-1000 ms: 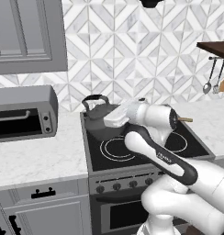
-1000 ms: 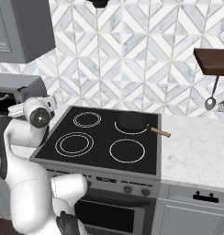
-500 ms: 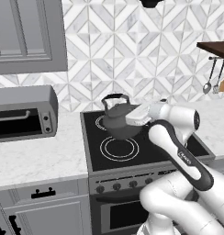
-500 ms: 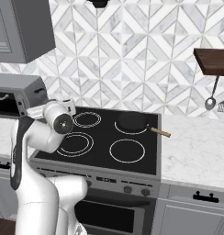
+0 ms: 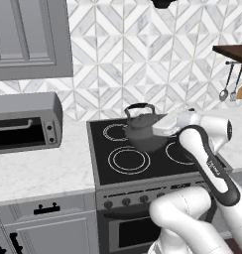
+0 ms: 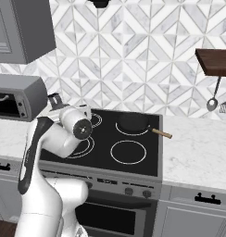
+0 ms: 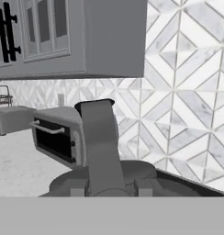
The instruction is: Pick the kettle from the counter and place it on a stove burner. Then turn the burner on.
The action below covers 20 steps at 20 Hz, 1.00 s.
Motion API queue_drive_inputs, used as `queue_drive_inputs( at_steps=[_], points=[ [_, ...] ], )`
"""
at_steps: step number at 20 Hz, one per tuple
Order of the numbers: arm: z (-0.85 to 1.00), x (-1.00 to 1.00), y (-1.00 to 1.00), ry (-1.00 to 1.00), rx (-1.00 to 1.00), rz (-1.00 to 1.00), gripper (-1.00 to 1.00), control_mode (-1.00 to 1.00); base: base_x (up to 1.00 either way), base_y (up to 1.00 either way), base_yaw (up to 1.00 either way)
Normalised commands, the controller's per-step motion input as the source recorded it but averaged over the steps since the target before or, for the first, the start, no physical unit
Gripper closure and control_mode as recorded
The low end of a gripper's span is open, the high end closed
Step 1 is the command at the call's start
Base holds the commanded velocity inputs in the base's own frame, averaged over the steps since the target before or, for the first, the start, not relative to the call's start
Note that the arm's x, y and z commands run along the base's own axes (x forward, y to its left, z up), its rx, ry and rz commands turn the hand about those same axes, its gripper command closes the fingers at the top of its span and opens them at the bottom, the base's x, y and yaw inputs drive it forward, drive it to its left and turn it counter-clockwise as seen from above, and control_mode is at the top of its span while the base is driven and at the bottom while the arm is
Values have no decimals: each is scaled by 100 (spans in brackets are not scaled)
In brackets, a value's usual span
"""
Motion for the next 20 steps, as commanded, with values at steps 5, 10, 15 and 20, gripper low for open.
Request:
queue_drive_inputs(
  at_steps=[5,10,15,20],
  points=[
    [-25,0,-9,0,0,0,100,-100,0,0,0],
    [-40,28,28,0,0,0,100,-100,0,0,0],
    [-40,43,33,0,0,0,100,-100,0,0,0],
    [-29,29,0,0,0,-2,100,-100,0,0,0]
  ],
)
